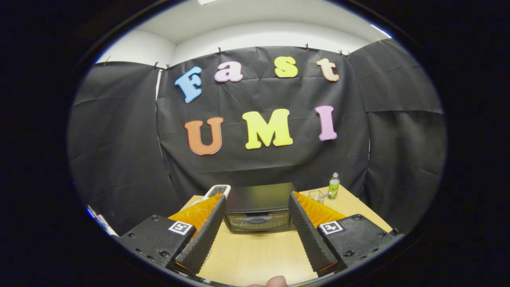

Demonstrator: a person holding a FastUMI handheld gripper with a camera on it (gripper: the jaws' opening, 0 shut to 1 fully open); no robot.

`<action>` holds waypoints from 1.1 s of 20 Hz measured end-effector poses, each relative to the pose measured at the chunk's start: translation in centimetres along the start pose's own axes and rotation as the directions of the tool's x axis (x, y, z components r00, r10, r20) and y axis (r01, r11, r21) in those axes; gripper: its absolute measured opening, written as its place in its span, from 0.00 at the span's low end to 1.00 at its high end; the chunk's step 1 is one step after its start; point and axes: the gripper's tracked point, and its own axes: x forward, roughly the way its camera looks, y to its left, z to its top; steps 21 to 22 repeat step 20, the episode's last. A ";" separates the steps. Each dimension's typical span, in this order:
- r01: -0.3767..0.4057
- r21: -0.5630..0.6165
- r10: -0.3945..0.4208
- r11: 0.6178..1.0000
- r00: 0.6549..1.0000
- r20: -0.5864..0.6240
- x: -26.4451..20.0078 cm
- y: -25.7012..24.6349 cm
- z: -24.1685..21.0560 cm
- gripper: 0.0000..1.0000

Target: Open the toaster oven, put the food inside, and close the toaster oven door.

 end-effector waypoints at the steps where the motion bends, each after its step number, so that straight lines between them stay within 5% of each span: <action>1: 0.002 -0.004 -0.002 1.000 1.000 0.001 0.1 -0.1 -0.1 1.00; 22: 0.000 -0.037 0.000 0.999 1.000 -0.009 0.5 -0.2 -0.6 1.00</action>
